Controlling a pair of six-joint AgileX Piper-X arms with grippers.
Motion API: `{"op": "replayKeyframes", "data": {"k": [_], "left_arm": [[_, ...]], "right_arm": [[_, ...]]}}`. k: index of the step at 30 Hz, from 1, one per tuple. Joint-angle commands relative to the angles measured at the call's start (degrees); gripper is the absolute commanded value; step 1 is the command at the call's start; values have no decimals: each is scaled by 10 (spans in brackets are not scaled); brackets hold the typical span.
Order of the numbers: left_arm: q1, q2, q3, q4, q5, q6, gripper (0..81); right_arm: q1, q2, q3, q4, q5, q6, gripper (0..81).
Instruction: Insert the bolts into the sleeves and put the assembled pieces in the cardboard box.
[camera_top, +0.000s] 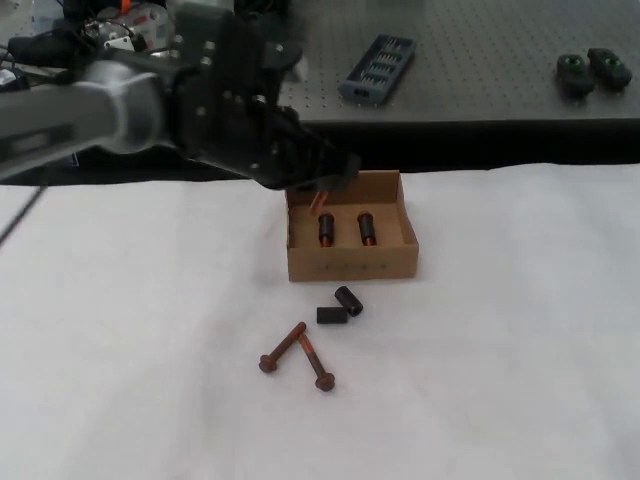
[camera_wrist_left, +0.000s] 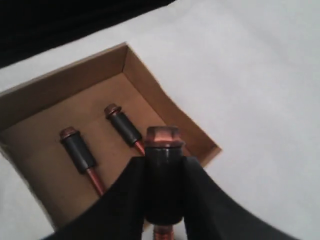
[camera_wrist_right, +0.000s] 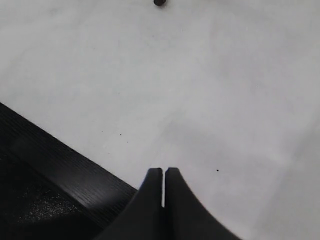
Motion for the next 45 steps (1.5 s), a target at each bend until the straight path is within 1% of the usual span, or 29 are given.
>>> {"op": "replayKeyframes", "data": {"k": [1, 8, 12, 13, 15, 19, 20, 21, 22, 29, 30, 33, 36, 38, 42, 45], "left_arm": [[0, 130, -155, 81, -37, 11, 6], [0, 230, -251, 85, -61, 11, 6], [-2, 256, -270, 84, -61, 11, 1], [-3, 257, -270, 83, -60, 11, 23], [-5, 256, -270, 81, -60, 11, 106], [-8, 256, -270, 81, -62, 3, 382], [-8, 255, -270, 85, -62, -12, 433], [-8, 253, -270, 90, -62, -28, 459], [-9, 250, -270, 94, -61, -37, 462], [-23, 208, -270, 124, -57, -27, 455], [-26, 197, -270, 132, -57, -18, 436], [-34, 154, -270, 186, -56, 24, 346], [-40, 112, -270, 280, -56, 87, 239], [-43, 88, -270, 351, -56, 119, 181], [-43, 39, -253, 434, -58, 131, 86], [-43, -11, -197, 445, -58, 131, 45]], "right_arm": [[2, -9, -4, 5, 2, 2, 18], [2, -9, -4, 5, 4, 2, 18], [2, -9, -4, 4, 4, 2, 18], [2, -9, -4, 4, 4, 2, 18], [2, -9, -4, 4, 4, 2, 18], [2, -9, -4, 4, 4, 2, 18], [2, -9, -4, 4, 4, 2, 18], [2, -9, -4, 4, 4, 2, 18], [2, -9, -4, 4, 4, 2, 18], [2, -9, -4, 4, 4, 2, 18], [2, -9, -4, 4, 4, 2, 18], [2, -9, -4, 4, 4, 11, 18], [2, -9, -4, 4, 4, 33, 18], [2, -9, -4, 4, 4, 48, 18], [2, -9, -4, 4, 4, 52, 18], [2, -9, -4, 4, 4, 51, 18]]}}
